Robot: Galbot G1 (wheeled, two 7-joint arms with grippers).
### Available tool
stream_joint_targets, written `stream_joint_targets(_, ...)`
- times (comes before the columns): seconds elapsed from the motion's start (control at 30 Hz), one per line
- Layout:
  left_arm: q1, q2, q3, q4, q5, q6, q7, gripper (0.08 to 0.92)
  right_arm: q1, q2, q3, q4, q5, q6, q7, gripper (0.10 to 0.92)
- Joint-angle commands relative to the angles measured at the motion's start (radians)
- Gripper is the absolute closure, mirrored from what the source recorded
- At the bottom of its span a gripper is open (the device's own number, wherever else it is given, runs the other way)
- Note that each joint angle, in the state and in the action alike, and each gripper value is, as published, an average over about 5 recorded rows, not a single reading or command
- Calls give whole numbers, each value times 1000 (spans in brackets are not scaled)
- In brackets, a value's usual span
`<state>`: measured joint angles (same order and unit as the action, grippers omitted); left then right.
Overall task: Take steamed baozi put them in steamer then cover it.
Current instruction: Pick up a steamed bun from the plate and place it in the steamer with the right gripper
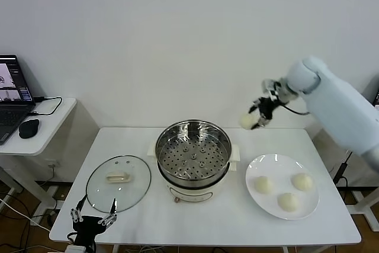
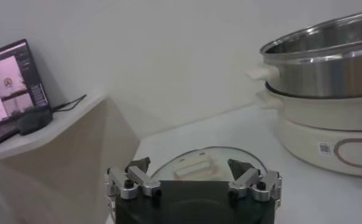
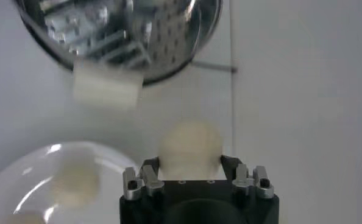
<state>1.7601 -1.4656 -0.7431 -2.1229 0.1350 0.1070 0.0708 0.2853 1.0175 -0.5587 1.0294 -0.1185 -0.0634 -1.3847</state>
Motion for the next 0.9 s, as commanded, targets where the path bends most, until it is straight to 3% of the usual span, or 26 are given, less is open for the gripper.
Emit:
stream_joint_targets(0.03, 13, 3, -4, 7, 29, -20, -10, 177, 138, 213, -88, -151, 10, 330, -63, 393)
stream_joint_targets(0.23, 27, 12, -5, 25, 57, -38, -17, 177, 112, 270, -123, -131, -65, 529, -71, 390)
stream_joint_targets(0.47, 34, 5, -1, 25, 57, -39, -15, 177, 98, 324, -142, -155, -293, 664, -8, 389)
stream_joint_targets(0.9, 33, -6, 1, 43, 59, -39, -14, 177, 59, 359, -186, -130, -450, 806, 81, 389)
